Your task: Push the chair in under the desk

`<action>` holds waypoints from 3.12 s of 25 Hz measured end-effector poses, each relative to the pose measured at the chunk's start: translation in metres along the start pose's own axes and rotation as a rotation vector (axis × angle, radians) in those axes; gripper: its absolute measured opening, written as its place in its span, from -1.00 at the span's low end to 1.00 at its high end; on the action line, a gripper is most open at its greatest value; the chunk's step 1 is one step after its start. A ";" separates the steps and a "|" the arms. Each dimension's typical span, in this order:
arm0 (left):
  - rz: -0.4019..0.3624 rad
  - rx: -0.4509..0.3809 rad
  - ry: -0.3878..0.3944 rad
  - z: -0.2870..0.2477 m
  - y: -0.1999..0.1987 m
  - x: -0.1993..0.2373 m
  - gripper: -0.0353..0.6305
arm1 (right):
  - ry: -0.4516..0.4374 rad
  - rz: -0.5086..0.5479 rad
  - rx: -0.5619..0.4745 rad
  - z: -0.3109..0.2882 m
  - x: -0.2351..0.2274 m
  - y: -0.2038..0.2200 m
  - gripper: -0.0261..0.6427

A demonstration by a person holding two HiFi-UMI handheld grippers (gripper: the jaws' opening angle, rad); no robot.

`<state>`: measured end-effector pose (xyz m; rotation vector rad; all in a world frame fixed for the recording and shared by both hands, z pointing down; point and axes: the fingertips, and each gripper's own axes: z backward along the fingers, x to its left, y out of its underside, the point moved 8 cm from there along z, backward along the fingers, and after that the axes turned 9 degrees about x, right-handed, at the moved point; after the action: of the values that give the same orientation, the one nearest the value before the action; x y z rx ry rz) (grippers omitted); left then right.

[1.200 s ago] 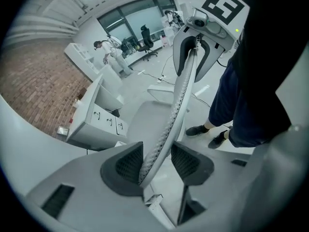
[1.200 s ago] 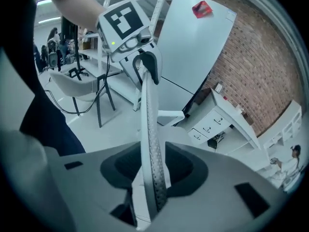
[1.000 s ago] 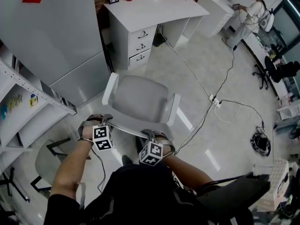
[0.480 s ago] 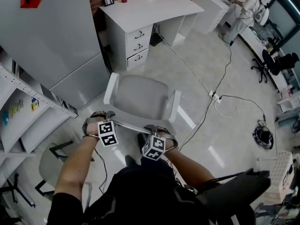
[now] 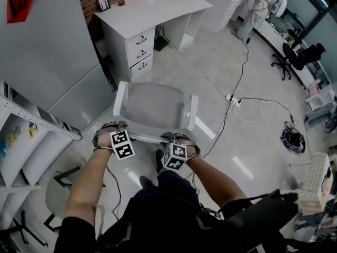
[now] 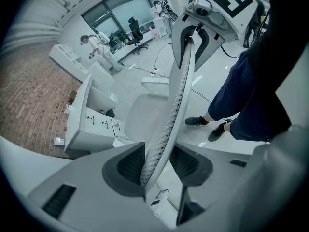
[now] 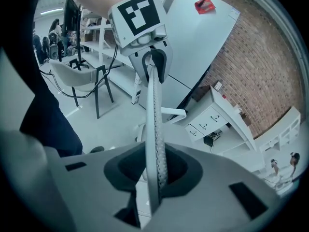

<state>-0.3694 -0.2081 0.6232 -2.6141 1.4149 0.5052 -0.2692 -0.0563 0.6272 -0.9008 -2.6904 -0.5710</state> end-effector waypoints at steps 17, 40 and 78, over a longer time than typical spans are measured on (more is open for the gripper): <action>-0.026 0.025 0.031 -0.012 -0.050 0.031 -0.42 | -0.014 0.006 0.000 -0.005 -0.046 0.036 -0.70; -0.098 0.080 0.109 -0.040 -0.146 0.086 -0.51 | -0.007 0.029 0.030 -0.025 -0.135 0.110 -0.70; -0.189 0.062 0.152 -0.079 -0.281 0.175 -0.61 | 0.018 0.110 0.132 -0.059 -0.281 0.208 -0.77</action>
<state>-0.0296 -0.2118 0.6227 -2.7489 1.1829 0.2406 0.0848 -0.0764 0.6410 -0.9941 -2.6080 -0.3714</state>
